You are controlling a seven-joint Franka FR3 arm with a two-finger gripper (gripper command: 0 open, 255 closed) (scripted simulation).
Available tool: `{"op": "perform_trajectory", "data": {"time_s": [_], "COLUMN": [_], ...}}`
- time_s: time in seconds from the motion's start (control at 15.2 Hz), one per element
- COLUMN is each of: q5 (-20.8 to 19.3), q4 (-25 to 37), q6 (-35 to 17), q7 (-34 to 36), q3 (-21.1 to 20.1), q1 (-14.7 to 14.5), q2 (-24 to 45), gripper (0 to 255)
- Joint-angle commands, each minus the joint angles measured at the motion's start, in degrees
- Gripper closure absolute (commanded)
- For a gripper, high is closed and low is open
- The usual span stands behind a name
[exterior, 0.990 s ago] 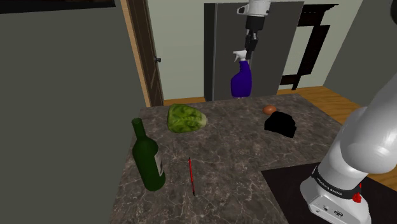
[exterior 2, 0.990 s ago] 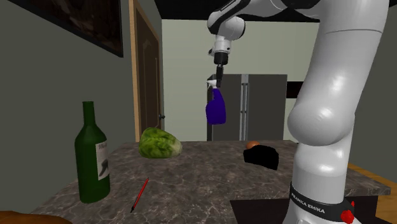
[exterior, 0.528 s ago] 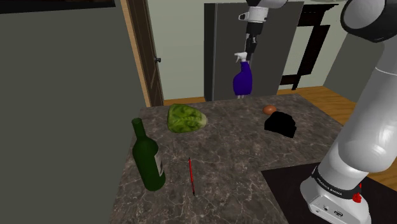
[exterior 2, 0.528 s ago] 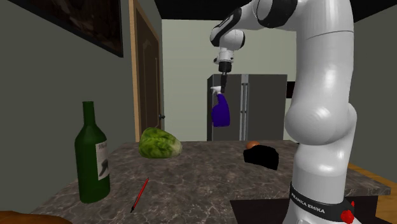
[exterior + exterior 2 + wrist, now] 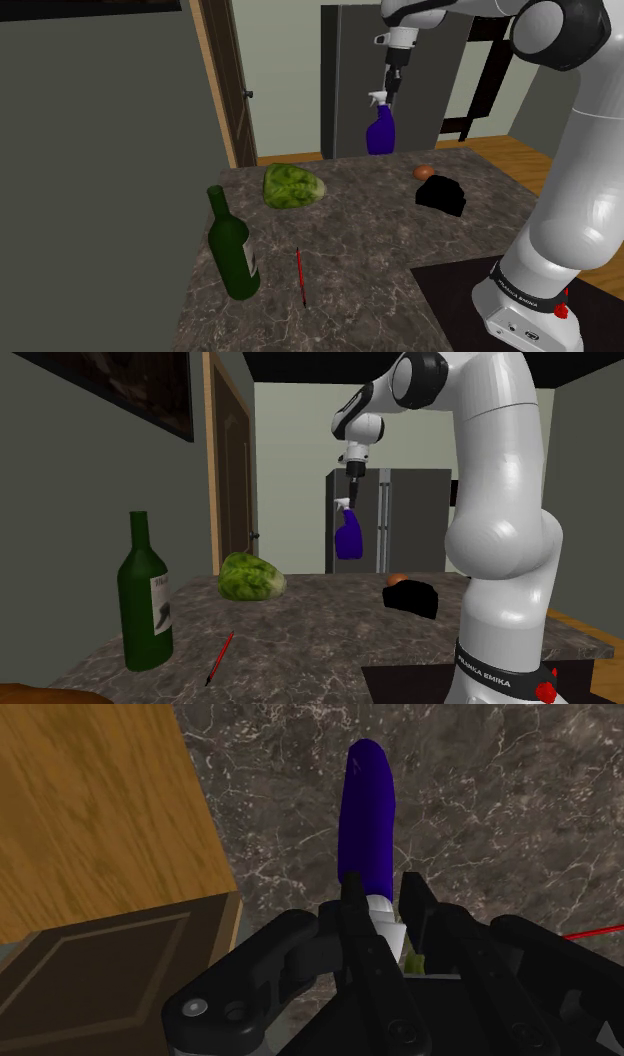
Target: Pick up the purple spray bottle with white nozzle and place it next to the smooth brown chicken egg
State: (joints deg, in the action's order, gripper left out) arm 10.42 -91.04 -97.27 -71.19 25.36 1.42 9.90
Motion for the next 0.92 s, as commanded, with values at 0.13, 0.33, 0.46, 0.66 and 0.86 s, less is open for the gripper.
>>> {"op": "perform_trajectory", "data": {"time_s": [0.13, 0.33, 0.46, 0.66, 0.86], "q5": [0.2, 0.3, 0.5, 0.7, 1.0], "q4": [-2.7, -4.9, -6.2, -8.1, -9.9], "q6": [-3.0, -5.2, -6.7, -8.9, -11.0], "q7": [-0.4, -0.7, -0.9, -1.2, -1.6], "q3": [-0.1, -0.1, -0.2, -0.3, -0.3], "q1": [-0.1, -0.2, -0.2, -0.2, -0.3], "q2": [0.3, 0.4, 0.5, 0.9, 1.3], "gripper": [255, 255, 255, 255, 255]}}
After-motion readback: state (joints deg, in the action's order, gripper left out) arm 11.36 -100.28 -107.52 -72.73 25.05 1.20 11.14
